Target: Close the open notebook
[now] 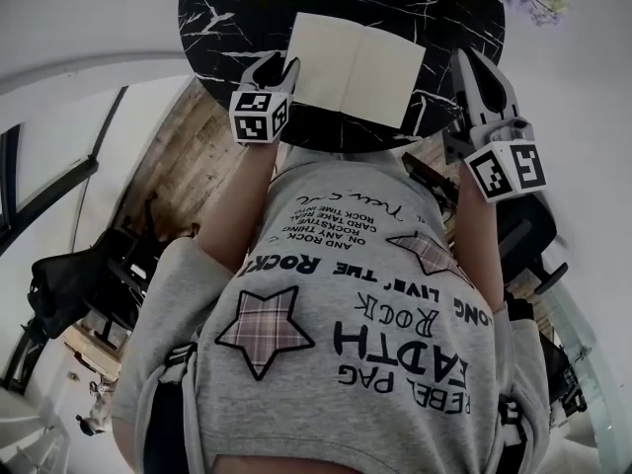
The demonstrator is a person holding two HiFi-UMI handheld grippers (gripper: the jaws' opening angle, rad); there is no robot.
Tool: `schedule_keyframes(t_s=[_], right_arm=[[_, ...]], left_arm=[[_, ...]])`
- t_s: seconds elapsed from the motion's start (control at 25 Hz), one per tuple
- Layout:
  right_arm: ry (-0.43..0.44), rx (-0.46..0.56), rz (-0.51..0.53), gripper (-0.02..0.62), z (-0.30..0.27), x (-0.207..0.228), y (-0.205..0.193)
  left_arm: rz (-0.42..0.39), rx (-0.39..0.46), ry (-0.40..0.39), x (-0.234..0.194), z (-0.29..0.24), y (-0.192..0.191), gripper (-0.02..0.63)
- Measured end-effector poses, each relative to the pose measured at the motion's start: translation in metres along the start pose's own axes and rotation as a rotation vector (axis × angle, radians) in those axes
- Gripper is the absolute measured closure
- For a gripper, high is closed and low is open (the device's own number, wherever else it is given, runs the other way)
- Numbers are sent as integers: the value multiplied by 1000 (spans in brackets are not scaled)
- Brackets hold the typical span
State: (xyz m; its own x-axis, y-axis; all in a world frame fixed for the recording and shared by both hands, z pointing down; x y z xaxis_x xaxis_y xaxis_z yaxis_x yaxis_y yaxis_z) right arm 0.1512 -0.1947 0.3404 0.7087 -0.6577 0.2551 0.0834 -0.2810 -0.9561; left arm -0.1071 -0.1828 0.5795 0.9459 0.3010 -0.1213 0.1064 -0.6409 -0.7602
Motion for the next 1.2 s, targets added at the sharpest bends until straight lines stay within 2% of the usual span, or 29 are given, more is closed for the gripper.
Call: schedule_keyframes(t_s=[0.6, 0.72, 0.84, 0.96, 1.08, 1.2], right_arm=[[-3, -3, -3, 581, 2, -2, -3], [1, -3, -3, 581, 1, -4, -2], [4, -6, -4, 581, 1, -6, -2], [4, -4, -3, 581, 3, -7, -2], [5, -2, -2, 581, 4, -6, -1], [2, -2, -3, 581, 5, -6, -2]], left_arm=[[87, -186, -49, 5, -13, -46, 408], [108, -183, -41, 5, -14, -48, 403], [67, -205, -28, 6, -13, -49, 403], [83, -214, -7, 4, -13, -50, 399], [61, -218, 6, 5, -14, -51, 397], [98, -209, 24, 3, -15, -50, 396]])
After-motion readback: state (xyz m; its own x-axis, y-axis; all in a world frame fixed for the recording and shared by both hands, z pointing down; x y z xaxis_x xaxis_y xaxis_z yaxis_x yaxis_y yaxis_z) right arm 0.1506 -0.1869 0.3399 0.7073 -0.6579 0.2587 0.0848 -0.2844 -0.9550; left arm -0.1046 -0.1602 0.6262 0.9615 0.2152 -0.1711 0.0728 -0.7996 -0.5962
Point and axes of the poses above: the fingertips, and each gripper's own axes: z backward along the fingers, x to its right, y out of its top, the point moved 2 cm from there along z, backward along the fingers, and after that the axes turned 10 degrees about y, right-handed, at the moved point
